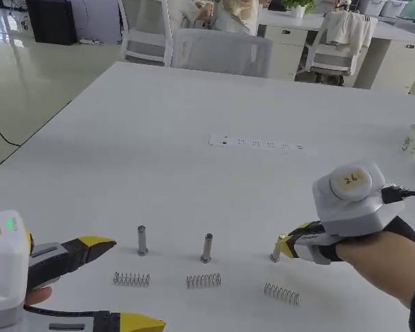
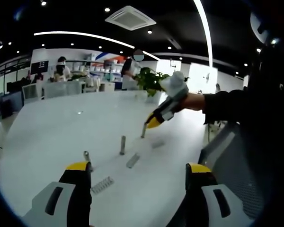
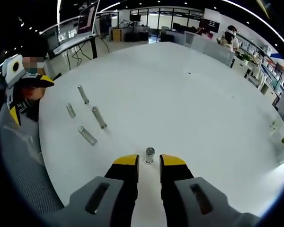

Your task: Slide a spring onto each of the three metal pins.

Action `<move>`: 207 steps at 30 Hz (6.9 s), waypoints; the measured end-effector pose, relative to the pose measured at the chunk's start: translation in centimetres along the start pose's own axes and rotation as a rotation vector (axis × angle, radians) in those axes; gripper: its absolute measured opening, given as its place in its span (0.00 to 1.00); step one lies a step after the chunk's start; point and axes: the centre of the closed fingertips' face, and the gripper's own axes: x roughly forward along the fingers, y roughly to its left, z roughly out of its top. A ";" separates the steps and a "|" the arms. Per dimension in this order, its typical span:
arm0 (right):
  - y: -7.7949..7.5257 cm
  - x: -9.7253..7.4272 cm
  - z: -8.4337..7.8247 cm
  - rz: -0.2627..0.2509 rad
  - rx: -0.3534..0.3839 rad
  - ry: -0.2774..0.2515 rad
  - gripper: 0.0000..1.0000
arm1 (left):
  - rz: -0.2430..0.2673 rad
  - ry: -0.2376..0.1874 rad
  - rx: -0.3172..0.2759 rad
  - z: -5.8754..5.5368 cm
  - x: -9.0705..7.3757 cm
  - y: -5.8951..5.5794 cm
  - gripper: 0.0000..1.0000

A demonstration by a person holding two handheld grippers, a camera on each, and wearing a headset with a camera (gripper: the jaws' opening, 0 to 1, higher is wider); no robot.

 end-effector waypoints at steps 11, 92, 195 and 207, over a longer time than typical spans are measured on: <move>2.6 -1.3 -2.6 0.118 -0.077 0.045 0.16 | -0.006 0.008 0.013 -0.1 0.1 -0.2 0.76; 12.9 -2.3 -0.7 0.383 -0.492 0.208 0.08 | -0.326 0.200 0.233 -0.6 5.8 -3.4 0.48; 17.0 -4.1 2.9 0.475 -0.570 0.108 0.08 | -0.403 0.226 0.285 -2.8 6.9 -4.9 0.18; 13.9 -4.5 2.2 0.411 -0.538 0.139 0.08 | -0.309 0.172 0.209 -1.7 5.1 -2.3 0.31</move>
